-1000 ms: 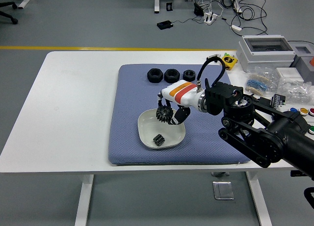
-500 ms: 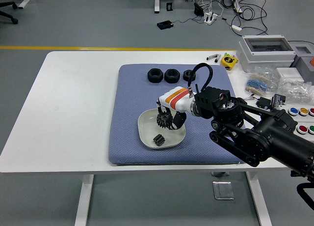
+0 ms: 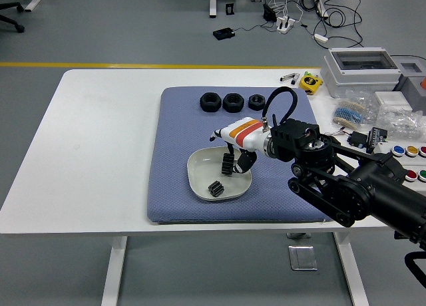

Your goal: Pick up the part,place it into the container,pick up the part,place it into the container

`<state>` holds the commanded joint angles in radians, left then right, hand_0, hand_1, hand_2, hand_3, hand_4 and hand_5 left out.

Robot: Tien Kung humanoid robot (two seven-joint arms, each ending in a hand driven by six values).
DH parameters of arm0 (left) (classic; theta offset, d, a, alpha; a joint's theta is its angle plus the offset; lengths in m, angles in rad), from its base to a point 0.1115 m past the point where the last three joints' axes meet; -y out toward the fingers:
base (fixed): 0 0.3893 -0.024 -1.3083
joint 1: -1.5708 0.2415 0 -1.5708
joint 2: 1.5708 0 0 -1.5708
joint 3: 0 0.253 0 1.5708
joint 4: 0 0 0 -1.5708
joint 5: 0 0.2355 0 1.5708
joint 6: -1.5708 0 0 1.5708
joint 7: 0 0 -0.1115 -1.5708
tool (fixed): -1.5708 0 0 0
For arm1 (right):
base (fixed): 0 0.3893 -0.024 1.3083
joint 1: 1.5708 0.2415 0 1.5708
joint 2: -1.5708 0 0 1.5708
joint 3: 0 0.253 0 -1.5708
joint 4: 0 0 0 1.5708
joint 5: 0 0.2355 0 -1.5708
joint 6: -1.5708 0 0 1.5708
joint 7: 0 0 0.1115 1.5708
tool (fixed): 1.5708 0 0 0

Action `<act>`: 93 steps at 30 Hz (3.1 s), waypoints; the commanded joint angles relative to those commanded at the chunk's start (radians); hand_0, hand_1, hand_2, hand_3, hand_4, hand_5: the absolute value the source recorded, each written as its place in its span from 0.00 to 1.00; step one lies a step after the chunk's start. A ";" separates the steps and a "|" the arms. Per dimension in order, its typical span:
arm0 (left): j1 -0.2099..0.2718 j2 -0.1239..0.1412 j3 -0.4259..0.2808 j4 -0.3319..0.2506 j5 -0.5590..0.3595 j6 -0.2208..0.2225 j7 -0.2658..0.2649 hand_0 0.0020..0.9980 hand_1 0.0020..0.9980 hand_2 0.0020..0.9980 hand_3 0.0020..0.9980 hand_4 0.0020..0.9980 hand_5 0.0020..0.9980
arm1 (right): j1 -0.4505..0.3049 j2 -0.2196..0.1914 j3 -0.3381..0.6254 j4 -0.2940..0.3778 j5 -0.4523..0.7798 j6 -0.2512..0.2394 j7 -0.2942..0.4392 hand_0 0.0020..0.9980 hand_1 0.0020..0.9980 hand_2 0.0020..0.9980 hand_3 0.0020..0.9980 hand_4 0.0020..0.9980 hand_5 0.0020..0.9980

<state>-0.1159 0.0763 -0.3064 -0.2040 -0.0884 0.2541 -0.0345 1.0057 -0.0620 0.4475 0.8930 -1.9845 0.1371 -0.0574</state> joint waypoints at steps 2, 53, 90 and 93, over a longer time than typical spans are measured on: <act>0.000 0.000 0.001 0.000 -0.002 0.000 0.000 0.70 0.56 0.66 0.57 0.57 0.59 | -0.004 -0.008 0.023 0.016 -0.007 -0.006 -0.001 0.24 0.37 0.52 0.88 0.53 0.05; -0.005 -0.001 -0.001 -0.001 -0.006 0.000 0.004 0.69 0.56 0.66 0.57 0.57 0.59 | -0.028 -0.045 0.052 0.154 0.051 0.046 0.002 0.59 0.67 0.85 1.00 0.88 0.19; 0.010 -0.008 -0.004 0.000 0.004 -0.002 0.010 0.70 0.58 0.66 0.57 0.57 0.59 | -0.249 -0.197 0.232 0.234 1.176 -0.321 0.138 0.20 0.23 0.32 0.32 0.82 0.27; 0.012 -0.009 -0.003 0.000 0.004 -0.002 0.009 0.70 0.58 0.66 0.57 0.57 0.59 | -0.279 -0.210 0.235 0.235 1.306 -0.306 0.131 0.20 0.23 0.32 0.32 0.82 0.27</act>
<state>-0.1037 0.0672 -0.3097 -0.2043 -0.0840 0.2518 -0.0250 0.7266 -0.2717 0.6826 1.1275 -0.6784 -0.1685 0.0737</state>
